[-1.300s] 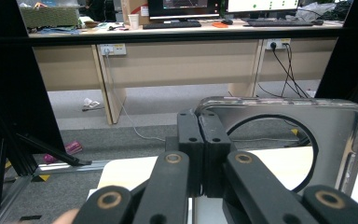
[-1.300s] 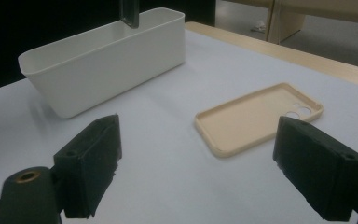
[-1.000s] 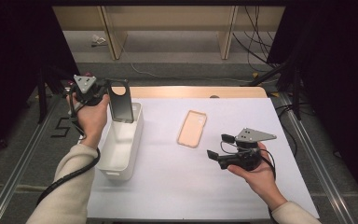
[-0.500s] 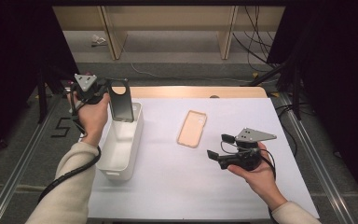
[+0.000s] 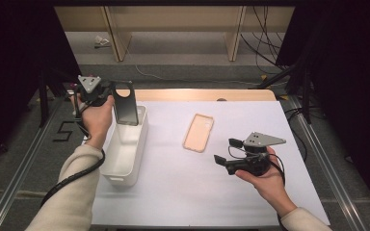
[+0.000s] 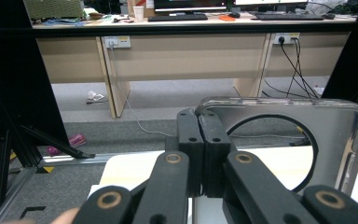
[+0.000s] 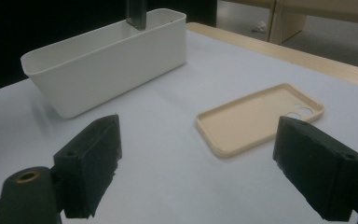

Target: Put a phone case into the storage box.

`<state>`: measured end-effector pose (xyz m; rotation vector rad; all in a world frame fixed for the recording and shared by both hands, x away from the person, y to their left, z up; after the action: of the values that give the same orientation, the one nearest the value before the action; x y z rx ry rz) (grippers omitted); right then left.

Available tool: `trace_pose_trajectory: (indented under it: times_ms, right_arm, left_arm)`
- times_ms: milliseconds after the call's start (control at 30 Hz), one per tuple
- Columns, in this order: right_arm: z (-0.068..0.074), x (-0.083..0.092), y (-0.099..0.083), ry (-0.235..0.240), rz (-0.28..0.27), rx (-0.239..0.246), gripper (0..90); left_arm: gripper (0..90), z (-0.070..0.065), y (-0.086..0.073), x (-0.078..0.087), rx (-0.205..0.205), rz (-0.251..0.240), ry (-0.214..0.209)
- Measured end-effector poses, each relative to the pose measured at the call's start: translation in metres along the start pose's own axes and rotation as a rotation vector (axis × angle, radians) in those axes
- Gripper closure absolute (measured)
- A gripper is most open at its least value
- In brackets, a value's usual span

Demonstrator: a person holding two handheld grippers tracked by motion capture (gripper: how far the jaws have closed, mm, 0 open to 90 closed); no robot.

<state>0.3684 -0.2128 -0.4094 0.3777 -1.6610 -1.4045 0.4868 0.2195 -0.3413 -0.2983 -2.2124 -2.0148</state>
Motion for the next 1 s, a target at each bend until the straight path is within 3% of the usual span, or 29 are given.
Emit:
trace_pose_trajectory:
  times_ms: [1000]
  right_arm:
    - [0.001, 0.004, -0.001, -0.005, -0.004, -0.002, 16.1]
  left_arm:
    - [88.6, -0.003, 0.001, -0.012, -0.013, 0.009, 0.004]
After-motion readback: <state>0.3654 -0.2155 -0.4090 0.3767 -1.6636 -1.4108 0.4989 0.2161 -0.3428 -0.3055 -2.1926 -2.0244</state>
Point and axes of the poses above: each handheld gripper's, and its own axes: x roughly backward along the jaws, y roughly out of its top, z roughly to its left, the point moved 1 cm from there along -x, roughly forward along the jaws, and after that the axes turned 4 degrees about x, right-handed, at the moved point
